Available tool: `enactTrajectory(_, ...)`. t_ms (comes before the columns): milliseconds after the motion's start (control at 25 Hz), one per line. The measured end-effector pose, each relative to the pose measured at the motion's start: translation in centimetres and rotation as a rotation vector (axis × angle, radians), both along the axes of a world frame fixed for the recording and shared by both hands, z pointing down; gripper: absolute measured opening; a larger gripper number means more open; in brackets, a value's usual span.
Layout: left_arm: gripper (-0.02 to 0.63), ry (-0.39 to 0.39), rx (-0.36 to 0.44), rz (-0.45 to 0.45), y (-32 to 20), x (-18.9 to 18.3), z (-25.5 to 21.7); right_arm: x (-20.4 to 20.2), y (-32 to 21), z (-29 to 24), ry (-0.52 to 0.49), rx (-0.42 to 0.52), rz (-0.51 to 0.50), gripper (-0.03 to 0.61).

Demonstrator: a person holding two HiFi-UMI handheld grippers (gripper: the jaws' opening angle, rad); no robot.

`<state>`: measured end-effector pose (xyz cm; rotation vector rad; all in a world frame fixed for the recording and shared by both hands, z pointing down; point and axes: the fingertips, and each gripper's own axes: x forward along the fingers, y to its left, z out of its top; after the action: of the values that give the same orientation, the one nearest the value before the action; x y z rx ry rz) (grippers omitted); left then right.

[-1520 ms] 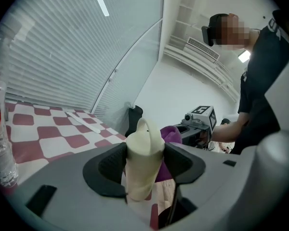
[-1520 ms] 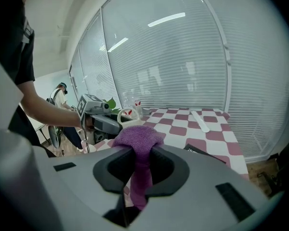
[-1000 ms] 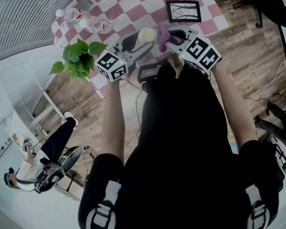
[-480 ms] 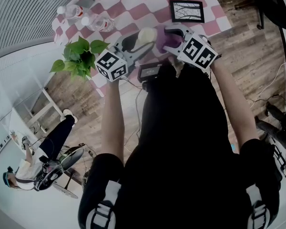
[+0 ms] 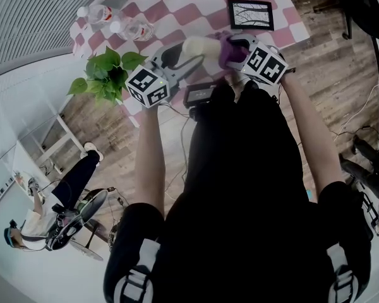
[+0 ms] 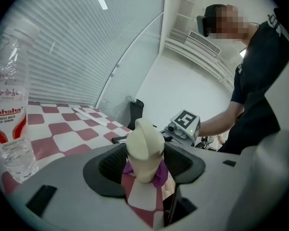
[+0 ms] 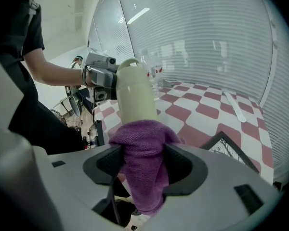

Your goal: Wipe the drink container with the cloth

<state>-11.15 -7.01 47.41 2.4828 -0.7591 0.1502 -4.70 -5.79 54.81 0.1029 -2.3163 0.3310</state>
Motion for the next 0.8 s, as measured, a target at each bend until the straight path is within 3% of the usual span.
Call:
enactTrajectory(320, 0.265, -0.005, 0.008, 0.011, -0.1, 0.3, -0.2, 2.3, 0.5, 3.3, 0.129, -0.014, -0.035, 0.252)
enactTrajectory(520, 0.265, -0.016, 0.024, 0.035, 0.2, 0.4, -0.3, 1.7, 0.4, 2.0, 0.079, -0.056, -0.063, 0.252)
enactTrajectory(800, 0.265, -0.042, 0.049, 0.051, 0.5, 0.8, -0.4, -1.1, 0.0, -1.5, 0.001, -0.006, -0.166, 0.252)
